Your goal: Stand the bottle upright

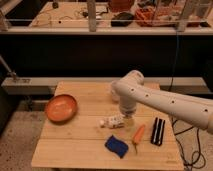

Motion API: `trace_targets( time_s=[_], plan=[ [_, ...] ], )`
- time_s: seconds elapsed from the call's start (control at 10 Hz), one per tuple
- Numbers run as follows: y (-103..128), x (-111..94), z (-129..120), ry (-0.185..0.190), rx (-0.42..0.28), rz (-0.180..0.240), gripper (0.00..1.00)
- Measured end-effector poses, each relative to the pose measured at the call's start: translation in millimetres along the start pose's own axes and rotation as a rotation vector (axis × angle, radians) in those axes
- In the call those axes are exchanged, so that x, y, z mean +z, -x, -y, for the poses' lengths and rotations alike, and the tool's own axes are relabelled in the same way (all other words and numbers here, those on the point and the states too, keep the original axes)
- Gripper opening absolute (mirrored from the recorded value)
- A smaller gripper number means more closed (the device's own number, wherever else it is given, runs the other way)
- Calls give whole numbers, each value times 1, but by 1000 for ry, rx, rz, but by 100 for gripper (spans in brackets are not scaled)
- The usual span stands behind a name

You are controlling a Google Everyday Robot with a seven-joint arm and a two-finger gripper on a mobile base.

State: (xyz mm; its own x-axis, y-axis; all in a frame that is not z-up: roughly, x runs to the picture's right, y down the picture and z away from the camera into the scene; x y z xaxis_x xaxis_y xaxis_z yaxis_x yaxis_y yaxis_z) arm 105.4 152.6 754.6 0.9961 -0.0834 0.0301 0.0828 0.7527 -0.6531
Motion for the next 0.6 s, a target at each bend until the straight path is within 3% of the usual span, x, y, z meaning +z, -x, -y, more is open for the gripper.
trace_targets(
  time_s=[0.6],
  plan=[
    [10,24,7,8,15,8,80]
  ],
)
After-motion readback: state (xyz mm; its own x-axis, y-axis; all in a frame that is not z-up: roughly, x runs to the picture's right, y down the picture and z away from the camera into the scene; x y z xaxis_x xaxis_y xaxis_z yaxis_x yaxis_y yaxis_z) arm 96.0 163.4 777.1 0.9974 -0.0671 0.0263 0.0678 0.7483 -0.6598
